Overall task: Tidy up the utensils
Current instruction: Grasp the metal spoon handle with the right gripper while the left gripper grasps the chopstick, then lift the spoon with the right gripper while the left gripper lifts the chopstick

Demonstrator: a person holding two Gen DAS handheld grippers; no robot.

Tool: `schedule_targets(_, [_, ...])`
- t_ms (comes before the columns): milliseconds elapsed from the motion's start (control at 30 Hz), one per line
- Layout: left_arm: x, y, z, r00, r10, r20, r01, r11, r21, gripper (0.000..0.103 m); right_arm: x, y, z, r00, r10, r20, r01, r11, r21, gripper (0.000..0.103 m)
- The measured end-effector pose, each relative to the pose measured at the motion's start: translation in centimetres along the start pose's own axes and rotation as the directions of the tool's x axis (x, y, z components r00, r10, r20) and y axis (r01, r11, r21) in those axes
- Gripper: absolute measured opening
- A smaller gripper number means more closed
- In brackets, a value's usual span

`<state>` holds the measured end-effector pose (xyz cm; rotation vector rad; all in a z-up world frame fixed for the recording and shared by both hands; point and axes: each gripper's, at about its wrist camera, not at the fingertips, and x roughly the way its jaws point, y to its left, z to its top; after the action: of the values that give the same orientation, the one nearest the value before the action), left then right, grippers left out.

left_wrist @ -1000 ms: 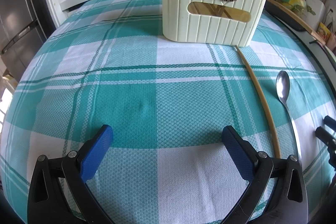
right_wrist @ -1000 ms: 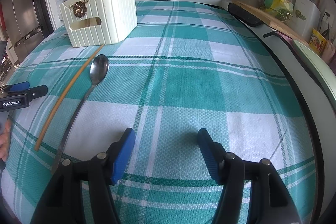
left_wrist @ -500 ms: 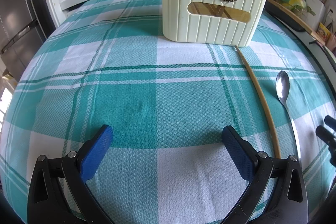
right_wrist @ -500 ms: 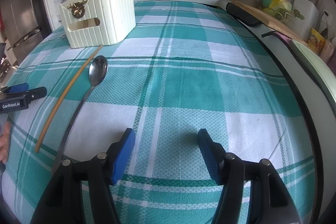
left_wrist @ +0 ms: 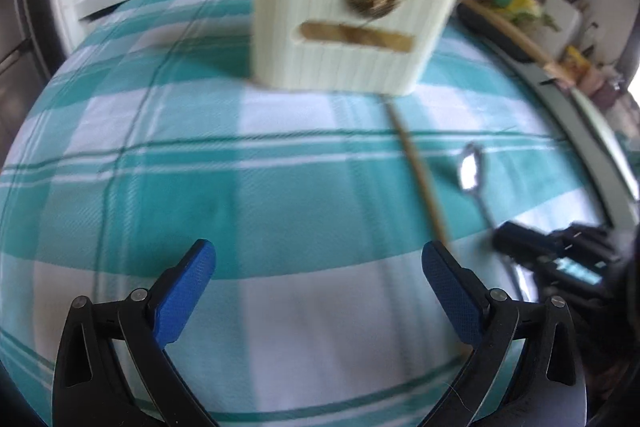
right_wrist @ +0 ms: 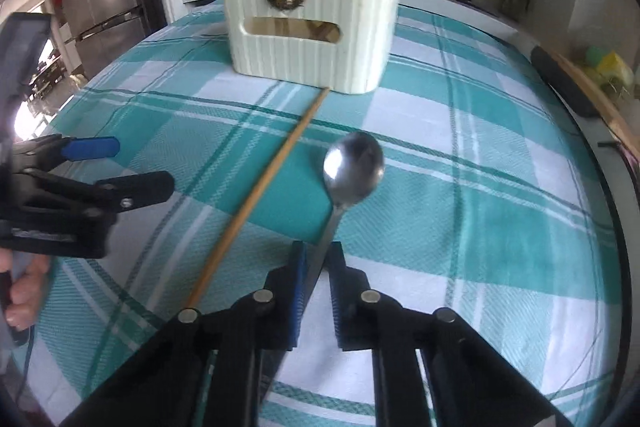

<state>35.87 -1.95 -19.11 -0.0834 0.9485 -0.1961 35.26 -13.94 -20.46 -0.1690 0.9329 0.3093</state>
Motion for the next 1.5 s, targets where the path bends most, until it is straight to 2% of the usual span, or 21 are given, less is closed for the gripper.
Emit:
schedule_targets(100, [0.8,-3.1,0.8,0.999,-0.015,-0.035,0.017,0.998,0.058,0.102,-0.6,-1.9,-1.1,0.999,-0.048,0.009,0.048,0.999,0.025,0.007])
schedule_targets(167, [2.0,-4.9,1.0,0.998,0.019,-0.062,-0.013,0.994,0.107,0.101,-1.2,-3.5,-2.2,0.998,-0.057,0.017,0.056,0.996,0.068,0.007])
schedule_targets(267, [3.8,-7.3,0.6,0.991,0.11,-0.079,-0.092,0.976,0.2,0.082,-2.3,-5.2,-3.5,0.998,-0.063,0.03,0.059,0.992,0.109,0.007])
schedule_targets(300, [3.5,-7.8,0.5,0.993,0.114,-0.043,-0.103,0.972,0.212,0.071,-2.6,-5.6,-3.6,0.997,-0.063,0.035,0.058,0.991,0.119,0.007])
schedule_targets(333, [3.4,-8.1,0.4,0.993,0.112,-0.043,-0.1,0.971,0.218,0.064,-2.7,-5.8,-3.8,0.997,-0.063,0.038,0.057,0.99,0.126,0.007])
schedule_targets(367, [3.3,-8.3,0.4,0.995,0.09,-0.044,-0.079,0.973,0.216,0.04,-2.9,-6.0,-4.1,0.997,-0.064,0.043,0.058,0.99,0.132,0.007])
schedule_targets(400, [3.1,-8.5,0.4,0.995,0.085,-0.044,-0.074,0.974,0.214,0.012,-3.1,-6.1,-4.3,0.997,-0.062,0.048,0.055,0.989,0.139,0.007])
schedule_targets(467, [2.9,-8.8,0.3,0.994,0.101,-0.042,-0.09,0.973,0.212,0.007,-3.1,-6.3,-4.2,0.997,-0.058,0.048,0.051,0.988,0.144,0.007])
schedule_targets(600, [1.4,-7.1,-1.0,0.995,0.098,-0.026,-0.094,0.987,0.132,0.005,-3.0,-6.1,-4.0,0.997,-0.066,0.048,0.059,0.989,0.135,0.007])
schedule_targets(733, [-0.9,-4.0,-3.7,0.988,0.156,-0.005,-0.155,0.985,0.071,0.005,-3.3,-5.9,-4.2,0.997,-0.064,0.046,0.057,0.99,0.131,0.007])
schedule_targets(900, [-4.8,1.6,-7.4,0.979,0.204,-0.012,-0.204,0.978,-0.051,0.006,-4.0,-4.7,-5.3,0.996,-0.074,0.053,0.07,0.994,0.082,0.007])
schedule_targets(1000, [-5.9,3.6,-8.2,0.985,0.174,-0.014,-0.175,0.979,-0.108,0.008,-4.3,-4.7,-5.7,0.995,-0.075,0.066,0.07,0.994,0.079,0.007])
schedule_targets(1033, [-6.1,4.2,-8.2,0.989,0.148,-0.014,-0.149,0.981,-0.125,0.012,-4.3,-4.8,-5.7,0.995,-0.07,0.069,0.064,0.994,0.089,0.01])
schedule_targets(1067, [-6.1,4.6,-8.0,0.992,0.125,-0.022,-0.127,0.984,-0.126,0.027,-4.3,-5.0,-5.6,0.996,-0.064,0.068,0.057,0.994,0.097,0.014])
schedule_targets(1100, [-6.1,4.8,-7.7,0.994,0.104,-0.03,-0.107,0.987,-0.121,0.049,-4.3,-5.3,-5.5,0.997,-0.051,0.061,0.044,0.994,0.104,0.031])
schedule_targets(1133, [-6.0,4.9,-7.5,0.995,0.09,-0.034,-0.093,0.989,-0.117,0.058,-4.4,-5.5,-5.4,0.998,-0.039,0.057,0.032,0.993,0.112,0.05])
schedule_targets(1167, [-5.9,5.0,-7.2,0.997,0.07,-0.039,-0.074,0.991,-0.109,0.071,-4.8,-5.8,-5.3,0.998,-0.025,0.062,0.017,0.992,0.122,0.054])
schedule_targets(1200, [-5.8,5.1,-6.8,0.997,0.05,-0.05,-0.055,0.994,-0.099,0.076,-5.0,-5.9,-5.2,0.998,-0.02,0.065,0.012,0.992,0.126,0.054])
schedule_targets(1300, [-4.7,5.6,-5.9,0.995,0.022,-0.101,-0.03,0.997,-0.072,0.076,-5.5,-6.7,-5.1,0.999,-0.011,0.045,0.004,0.988,0.151,0.054])
schedule_targets(1500, [-2.3,4.8,-3.3,0.989,0.057,-0.139,-0.05,0.997,0.057,0.08,-4.4,-6.7,-3.9,1.0,0.009,0.016,-0.011,0.986,0.167,0.054])
